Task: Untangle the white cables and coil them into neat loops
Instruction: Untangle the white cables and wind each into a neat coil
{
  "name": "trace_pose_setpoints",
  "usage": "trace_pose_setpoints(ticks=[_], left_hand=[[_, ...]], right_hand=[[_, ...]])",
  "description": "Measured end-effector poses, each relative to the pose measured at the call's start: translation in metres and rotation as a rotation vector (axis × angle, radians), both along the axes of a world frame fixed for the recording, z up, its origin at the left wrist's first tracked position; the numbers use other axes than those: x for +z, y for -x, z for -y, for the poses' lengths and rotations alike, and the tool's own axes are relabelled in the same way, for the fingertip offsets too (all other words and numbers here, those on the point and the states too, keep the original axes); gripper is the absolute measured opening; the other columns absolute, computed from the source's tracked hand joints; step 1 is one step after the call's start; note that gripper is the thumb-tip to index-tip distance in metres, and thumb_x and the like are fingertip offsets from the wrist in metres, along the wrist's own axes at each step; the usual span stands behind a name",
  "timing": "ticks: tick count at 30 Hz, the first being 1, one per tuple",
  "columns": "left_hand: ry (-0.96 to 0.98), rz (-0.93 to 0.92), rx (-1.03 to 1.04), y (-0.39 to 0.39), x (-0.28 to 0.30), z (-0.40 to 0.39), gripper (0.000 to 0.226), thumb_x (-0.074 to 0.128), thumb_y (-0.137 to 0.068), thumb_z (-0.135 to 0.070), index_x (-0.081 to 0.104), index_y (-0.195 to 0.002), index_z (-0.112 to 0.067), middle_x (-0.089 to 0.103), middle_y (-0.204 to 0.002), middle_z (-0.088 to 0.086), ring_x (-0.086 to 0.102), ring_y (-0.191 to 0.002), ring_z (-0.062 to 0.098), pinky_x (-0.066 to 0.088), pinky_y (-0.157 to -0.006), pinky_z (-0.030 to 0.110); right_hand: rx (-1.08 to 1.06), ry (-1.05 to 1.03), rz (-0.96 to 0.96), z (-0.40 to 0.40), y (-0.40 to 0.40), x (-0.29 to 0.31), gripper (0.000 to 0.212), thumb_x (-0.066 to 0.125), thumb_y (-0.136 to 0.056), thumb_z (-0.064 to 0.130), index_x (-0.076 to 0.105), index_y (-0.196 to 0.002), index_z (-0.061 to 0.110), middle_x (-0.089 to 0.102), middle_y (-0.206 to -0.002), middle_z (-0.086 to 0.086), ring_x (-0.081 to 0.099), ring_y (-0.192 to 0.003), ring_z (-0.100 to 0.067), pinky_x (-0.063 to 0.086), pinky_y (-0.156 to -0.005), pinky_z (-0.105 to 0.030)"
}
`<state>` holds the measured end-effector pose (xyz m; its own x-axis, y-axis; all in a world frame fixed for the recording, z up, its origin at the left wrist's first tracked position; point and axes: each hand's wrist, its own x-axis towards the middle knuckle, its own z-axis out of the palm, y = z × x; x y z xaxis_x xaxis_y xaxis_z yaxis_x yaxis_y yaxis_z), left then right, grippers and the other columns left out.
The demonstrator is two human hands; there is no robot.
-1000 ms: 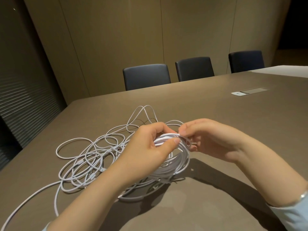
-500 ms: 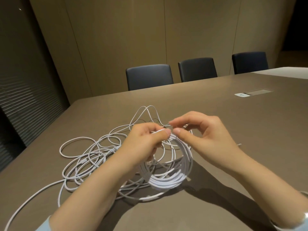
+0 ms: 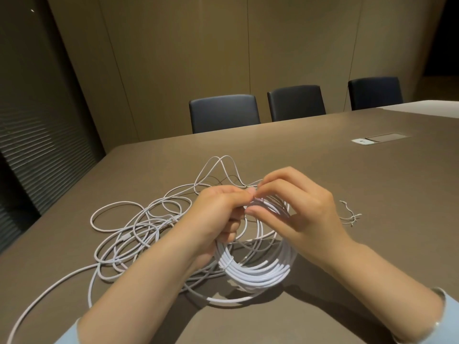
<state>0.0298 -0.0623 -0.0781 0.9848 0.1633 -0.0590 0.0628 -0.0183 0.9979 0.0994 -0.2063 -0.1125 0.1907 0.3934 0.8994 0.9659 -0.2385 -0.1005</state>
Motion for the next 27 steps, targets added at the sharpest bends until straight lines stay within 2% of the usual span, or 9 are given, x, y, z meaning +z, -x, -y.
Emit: trace_pose_setpoints(ticks=[3, 10, 11, 13, 16, 21, 23, 25, 27], left_hand=[[-0.019, -0.01, 0.009, 0.0, -0.002, 0.004, 0.035, 0.051, -0.097, -0.016, 0.046, -0.063, -0.016, 0.025, -0.049, -0.005, 0.016, -0.039, 0.007, 0.01, -0.042, 0.018], [0.07, -0.05, -0.017, 0.0, 0.001, 0.001, 0.016, 0.042, -0.088, -0.019, 0.049, -0.074, -0.013, 0.026, -0.052, -0.004, 0.013, -0.043, 0.009, 0.009, -0.043, 0.022], [0.051, -0.024, -0.022, 0.0, 0.002, 0.001, 0.01, 0.044, -0.083, -0.017, 0.05, -0.08, -0.011, 0.027, -0.052, -0.003, 0.013, -0.043, 0.01, 0.009, -0.044, 0.022], [-0.016, 0.039, -0.012, -0.002, 0.0, -0.002, 0.021, 0.049, -0.072, -0.013, 0.055, -0.09, -0.006, 0.03, -0.054, -0.001, 0.017, -0.042, 0.01, 0.013, -0.043, 0.019], [-0.148, 0.149, 0.002, -0.003, -0.005, -0.002, 0.017, 0.058, -0.084, -0.002, 0.061, -0.101, -0.005, 0.039, -0.056, 0.001, 0.027, -0.039, 0.009, 0.022, -0.04, 0.017], [-0.365, 0.346, 0.03, -0.001, -0.011, -0.002, 0.01, 0.068, -0.088, -0.009, 0.068, -0.097, -0.006, 0.057, -0.052, -0.012, 0.047, -0.045, -0.002, 0.035, -0.047, 0.013], [-0.438, 0.399, 0.037, -0.001, -0.01, -0.002, 0.007, 0.067, -0.089, -0.012, 0.07, -0.095, -0.009, 0.066, -0.065, -0.004, 0.056, -0.054, 0.005, 0.042, -0.05, 0.019], [-0.501, 0.435, 0.049, -0.001, -0.012, -0.002, 0.005, 0.068, -0.089, -0.016, 0.071, -0.093, -0.015, 0.071, -0.078, 0.006, 0.065, -0.07, 0.021, 0.051, -0.063, 0.036], [-0.522, 0.456, 0.054, -0.001, -0.013, -0.001, 0.008, 0.067, -0.087, -0.023, 0.071, -0.09, -0.017, 0.071, -0.08, 0.007, 0.065, -0.075, 0.027, 0.05, -0.068, 0.04]], right_hand=[[-0.021, -0.035, 0.001, -0.003, 0.004, -0.002, 0.014, 0.074, -0.085, 0.017, 0.069, -0.086, 0.004, 0.064, -0.088, -0.007, 0.062, -0.078, -0.019, 0.051, -0.068, -0.028], [-0.026, -0.049, 0.014, -0.005, -0.001, -0.007, 0.008, 0.07, -0.088, 0.01, 0.068, -0.087, 0.002, 0.065, -0.089, -0.007, 0.064, -0.079, -0.022, 0.051, -0.067, -0.034], [-0.036, -0.052, 0.02, -0.005, -0.003, -0.007, 0.008, 0.07, -0.089, 0.01, 0.067, -0.087, 0.002, 0.066, -0.088, -0.007, 0.064, -0.079, -0.023, 0.051, -0.066, -0.035], [-0.052, -0.061, 0.026, -0.004, -0.006, -0.007, 0.01, 0.066, -0.091, 0.012, 0.066, -0.087, 0.003, 0.067, -0.087, -0.008, 0.064, -0.078, -0.025, 0.05, -0.066, -0.037], [-0.039, -0.079, -0.006, -0.004, -0.007, -0.007, 0.012, 0.061, -0.094, 0.016, 0.064, -0.089, 0.005, 0.068, -0.088, -0.006, 0.065, -0.079, -0.023, 0.05, -0.067, -0.036], [-0.031, -0.081, -0.089, -0.001, -0.009, -0.005, 0.016, 0.057, -0.094, 0.02, 0.063, -0.091, 0.006, 0.068, -0.087, -0.003, 0.064, -0.077, -0.018, 0.048, -0.066, -0.031], [-0.014, -0.081, -0.123, 0.0, -0.008, -0.003, 0.014, 0.058, -0.095, 0.018, 0.062, -0.091, 0.006, 0.067, -0.086, -0.002, 0.063, -0.075, -0.017, 0.047, -0.065, -0.03], [0.006, -0.085, -0.174, 0.001, -0.006, -0.001, 0.011, 0.06, -0.093, 0.016, 0.062, -0.089, 0.006, 0.067, -0.084, -0.001, 0.061, -0.075, -0.014, 0.047, -0.065, -0.03], [0.043, -0.118, -0.254, 0.001, -0.004, 0.001, 0.011, 0.06, -0.093, 0.018, 0.061, -0.088, 0.007, 0.065, -0.081, 0.002, 0.061, -0.075, -0.011, 0.048, -0.066, -0.029]])
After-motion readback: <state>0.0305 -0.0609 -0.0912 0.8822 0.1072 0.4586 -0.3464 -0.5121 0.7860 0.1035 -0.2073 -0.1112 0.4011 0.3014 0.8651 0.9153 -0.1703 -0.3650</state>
